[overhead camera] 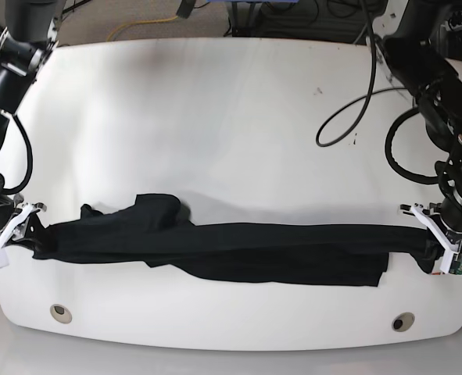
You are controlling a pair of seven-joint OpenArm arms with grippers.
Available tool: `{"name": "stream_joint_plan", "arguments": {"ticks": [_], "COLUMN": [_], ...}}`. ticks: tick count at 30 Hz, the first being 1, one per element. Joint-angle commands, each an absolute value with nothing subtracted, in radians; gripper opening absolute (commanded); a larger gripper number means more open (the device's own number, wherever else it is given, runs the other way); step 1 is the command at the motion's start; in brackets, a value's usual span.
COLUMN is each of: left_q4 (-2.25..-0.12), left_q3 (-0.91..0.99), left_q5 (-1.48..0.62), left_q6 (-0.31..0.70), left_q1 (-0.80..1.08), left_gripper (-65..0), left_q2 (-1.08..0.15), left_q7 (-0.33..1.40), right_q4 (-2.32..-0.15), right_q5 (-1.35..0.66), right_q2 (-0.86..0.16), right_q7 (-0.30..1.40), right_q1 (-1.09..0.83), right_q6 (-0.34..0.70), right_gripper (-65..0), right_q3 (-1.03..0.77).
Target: Fold the T-shirt properly
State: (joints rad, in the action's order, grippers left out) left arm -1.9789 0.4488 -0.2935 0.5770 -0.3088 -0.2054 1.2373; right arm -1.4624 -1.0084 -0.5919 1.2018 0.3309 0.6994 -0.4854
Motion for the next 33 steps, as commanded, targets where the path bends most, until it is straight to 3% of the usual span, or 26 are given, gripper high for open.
{"name": "stream_joint_plan", "arguments": {"ticks": [1, 5, 11, 26, 33], "left_q4": [-1.998, -2.000, -2.000, -2.005, -1.997], "left_q3": [0.450, 0.490, 0.588, 0.785, 0.878], "left_q5": [-0.303, -0.305, -0.303, -0.303, -0.295], "left_q6": [0.578, 0.582, 0.698, 0.698, 0.698], "left_q1": [-0.282, -0.176, -0.039, 0.374, 0.407], "left_gripper": [-65.0, -65.0, -65.0, -65.0, -65.0], "left_q2": [-0.214, -0.216, -0.216, -0.213, -0.213], "left_q7": [1.210, 1.210, 1.210, 1.207, 1.205], "right_q4": [-1.504, -1.555, -1.693, -1.926, -1.952], "right_q5": [-1.023, -1.024, -1.024, -1.024, -1.024], "right_q2": [-0.599, -0.561, -0.490, -0.266, -0.220], "right_q7": [1.173, 1.175, 1.175, 1.175, 1.175], "right_q1": [0.298, 0.174, -0.021, -0.464, -0.588], "right_q6": [0.698, 0.698, 0.698, 0.698, 0.698], "right_gripper": [-65.0, -65.0, -65.0, -65.0, -65.0], "right_q3": [-0.512, -0.556, -0.616, -0.730, -0.776]}}
